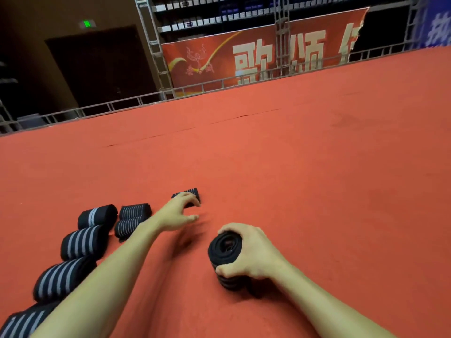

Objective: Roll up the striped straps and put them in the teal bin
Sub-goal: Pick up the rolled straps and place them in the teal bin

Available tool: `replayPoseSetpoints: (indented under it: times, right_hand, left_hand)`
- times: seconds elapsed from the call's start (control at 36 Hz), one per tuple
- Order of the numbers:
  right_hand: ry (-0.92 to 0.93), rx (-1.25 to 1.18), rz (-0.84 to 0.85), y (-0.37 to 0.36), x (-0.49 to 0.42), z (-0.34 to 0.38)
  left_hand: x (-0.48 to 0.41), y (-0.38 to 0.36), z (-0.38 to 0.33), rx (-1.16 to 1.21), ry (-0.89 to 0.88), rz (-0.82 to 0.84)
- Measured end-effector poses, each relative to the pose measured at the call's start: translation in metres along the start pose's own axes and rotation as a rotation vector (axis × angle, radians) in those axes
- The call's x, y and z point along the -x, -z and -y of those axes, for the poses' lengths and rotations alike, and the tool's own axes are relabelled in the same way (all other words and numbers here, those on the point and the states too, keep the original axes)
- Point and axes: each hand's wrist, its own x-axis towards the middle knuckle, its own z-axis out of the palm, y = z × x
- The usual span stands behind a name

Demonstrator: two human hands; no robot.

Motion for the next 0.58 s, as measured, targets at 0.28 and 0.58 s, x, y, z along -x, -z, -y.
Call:
replayPoseSetpoints:
  times: [0.28, 0.58]
  right_hand:
    - [-0.052, 0.025, 0.012, -0.003, -0.046, -0.018]
    - [-0.050, 0.013, 0.054, 0.001, -0.051, -0.022]
  left_hand:
    - [-0.083, -0.015, 0.066, -0.210, 0.097, 0.026]
    - [-0.104, -0.028, 0.085, -0.192, 0.180, 0.072]
